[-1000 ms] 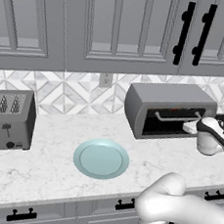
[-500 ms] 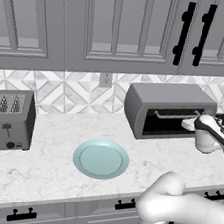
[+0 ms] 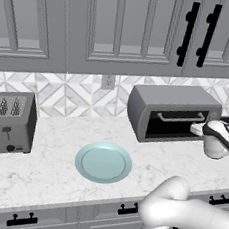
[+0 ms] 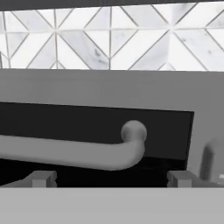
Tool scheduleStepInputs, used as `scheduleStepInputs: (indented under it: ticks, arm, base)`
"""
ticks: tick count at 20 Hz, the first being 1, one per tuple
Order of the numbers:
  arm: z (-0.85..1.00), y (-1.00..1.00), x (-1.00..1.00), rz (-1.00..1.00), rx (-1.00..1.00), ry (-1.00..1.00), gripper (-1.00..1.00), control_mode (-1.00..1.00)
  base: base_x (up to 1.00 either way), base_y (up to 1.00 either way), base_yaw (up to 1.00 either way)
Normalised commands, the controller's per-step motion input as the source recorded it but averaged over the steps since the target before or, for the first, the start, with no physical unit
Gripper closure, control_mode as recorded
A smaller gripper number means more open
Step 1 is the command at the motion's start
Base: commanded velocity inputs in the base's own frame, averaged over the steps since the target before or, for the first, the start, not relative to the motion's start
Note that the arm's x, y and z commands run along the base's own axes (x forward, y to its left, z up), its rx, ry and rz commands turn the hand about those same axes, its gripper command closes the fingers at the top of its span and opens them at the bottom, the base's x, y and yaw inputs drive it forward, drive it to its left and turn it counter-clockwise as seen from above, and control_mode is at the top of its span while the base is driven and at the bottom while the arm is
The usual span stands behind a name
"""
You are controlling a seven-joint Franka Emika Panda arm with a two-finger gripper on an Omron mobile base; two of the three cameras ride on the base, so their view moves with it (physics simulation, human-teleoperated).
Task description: Pick up the kebab skewer and baguette bread, and place them inside the toaster oven. Close the toaster oven door and start by setting the timer.
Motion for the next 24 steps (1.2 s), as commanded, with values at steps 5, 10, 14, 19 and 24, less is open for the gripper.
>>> scheduleStepInputs:
  ticks: [5, 10, 14, 19, 24]
  arm:
    - [-0.09, -0.32, -0.13, 0.0, 0.0, 0.0, -1.0, -1.0]
    - [-0.19, -0.43, -0.2, 0.0, 0.0, 0.0, -1.0, -1.0]
    - [-0.28, -0.44, -0.09, 0.0, 0.0, 0.0, -1.0, -1.0]
    - [-0.24, -0.31, 0.0, 0.0, 0.01, 0.0, -1.0, -1.0]
    - [-0.08, -0.07, 0.0, 0.0, 0.0, 0.0, -1.0, -1.0]
  base:
    - [0.0, 0.0, 0.0]
    - [0.0, 0.0, 0.0]
    - [0.0, 0.0, 0.0]
    - [0.0, 0.0, 0.0]
    - [0.0, 0.0, 0.0]
